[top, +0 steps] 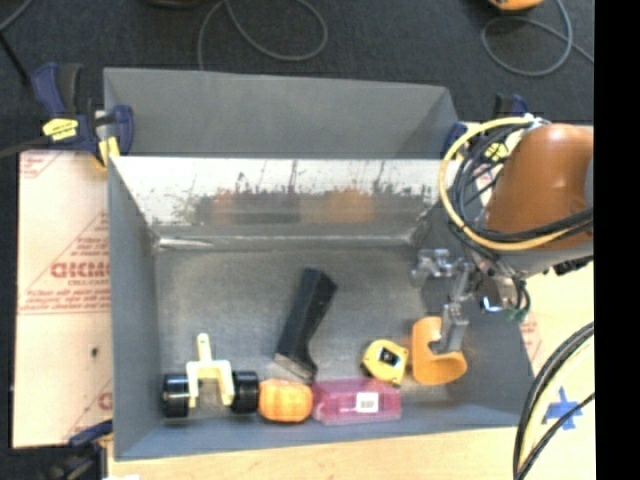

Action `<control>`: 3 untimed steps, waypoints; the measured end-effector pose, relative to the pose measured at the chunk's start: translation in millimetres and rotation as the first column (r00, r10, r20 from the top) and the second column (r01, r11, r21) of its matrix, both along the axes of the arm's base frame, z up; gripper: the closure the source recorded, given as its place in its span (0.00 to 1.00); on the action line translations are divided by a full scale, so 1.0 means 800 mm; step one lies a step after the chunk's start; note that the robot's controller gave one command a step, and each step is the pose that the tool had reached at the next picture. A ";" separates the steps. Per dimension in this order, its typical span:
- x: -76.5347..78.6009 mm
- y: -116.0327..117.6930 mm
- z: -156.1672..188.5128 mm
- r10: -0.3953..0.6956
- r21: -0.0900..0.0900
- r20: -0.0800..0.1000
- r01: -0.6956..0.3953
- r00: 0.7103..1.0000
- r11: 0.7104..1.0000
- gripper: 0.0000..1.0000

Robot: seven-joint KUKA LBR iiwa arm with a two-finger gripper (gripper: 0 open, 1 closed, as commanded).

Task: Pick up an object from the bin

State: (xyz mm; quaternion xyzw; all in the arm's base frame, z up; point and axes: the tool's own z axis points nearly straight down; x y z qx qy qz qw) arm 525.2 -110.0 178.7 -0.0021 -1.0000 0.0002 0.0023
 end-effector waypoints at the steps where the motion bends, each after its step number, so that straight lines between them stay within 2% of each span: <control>1: 0.002 0.001 0.006 0.003 -0.001 0.008 -0.003 1.000 1.000 0.00; 2: -0.005 -0.013 -0.039 0.060 -0.003 0.014 -0.060 0.998 0.998 0.00; 3: -0.016 -0.018 -0.134 0.188 0.027 0.008 -0.188 0.982 0.982 1.00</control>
Offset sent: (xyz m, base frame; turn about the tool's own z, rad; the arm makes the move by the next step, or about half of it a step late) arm -0.0210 -0.0313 -0.1060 -0.1571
